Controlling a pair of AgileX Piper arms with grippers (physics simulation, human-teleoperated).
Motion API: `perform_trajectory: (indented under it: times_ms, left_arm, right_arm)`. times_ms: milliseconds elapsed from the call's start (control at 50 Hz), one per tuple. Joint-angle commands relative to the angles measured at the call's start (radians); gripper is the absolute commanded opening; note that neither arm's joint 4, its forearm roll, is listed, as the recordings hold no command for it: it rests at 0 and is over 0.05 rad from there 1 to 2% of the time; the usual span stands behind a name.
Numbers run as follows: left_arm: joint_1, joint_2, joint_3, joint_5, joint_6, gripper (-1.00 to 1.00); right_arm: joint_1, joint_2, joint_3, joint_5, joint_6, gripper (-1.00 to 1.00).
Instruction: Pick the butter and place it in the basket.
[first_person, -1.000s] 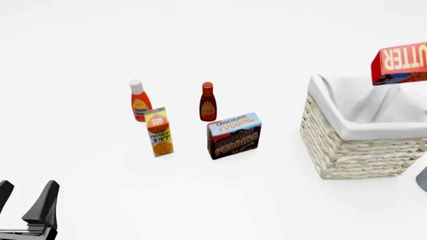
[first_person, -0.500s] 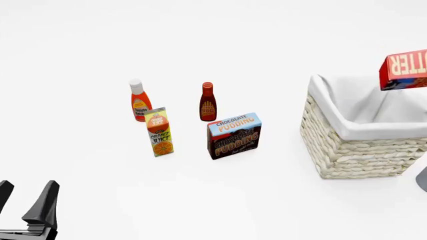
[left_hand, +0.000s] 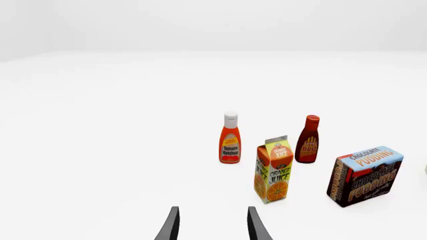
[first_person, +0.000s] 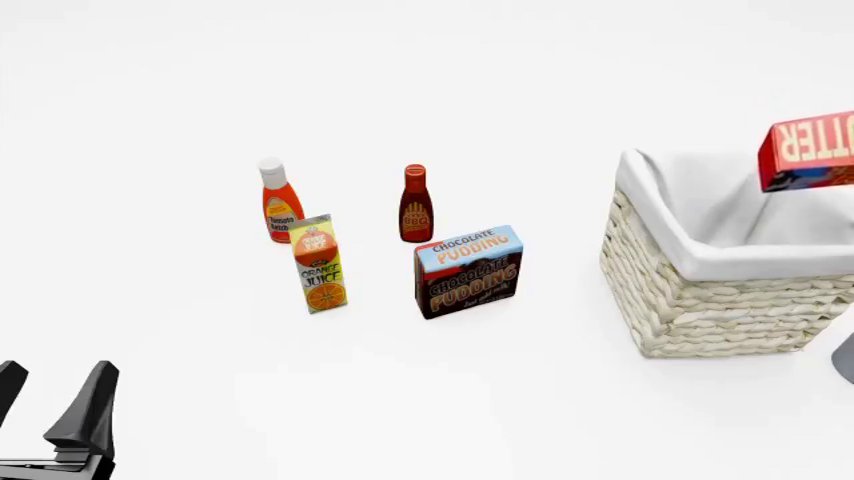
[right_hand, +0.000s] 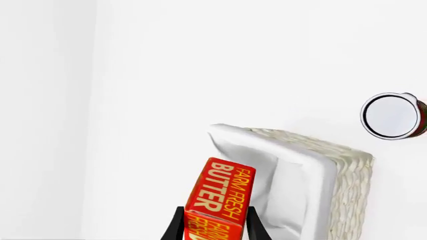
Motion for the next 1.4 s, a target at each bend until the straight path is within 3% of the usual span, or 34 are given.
perform_trajectory:
  times_ms: [20, 1400]
  left_arm:
    - [0.000, 0.000, 0.000, 0.000, 0.000, 1.00]
    - [0.000, 0.000, 0.000, 0.000, 0.000, 1.00]
  right_arm:
    - [0.009, -0.005, -0.005, -0.022, 0.014, -1.00]
    - [0.037, 0.036, 0.056, -0.089, 0.000, -1.00]
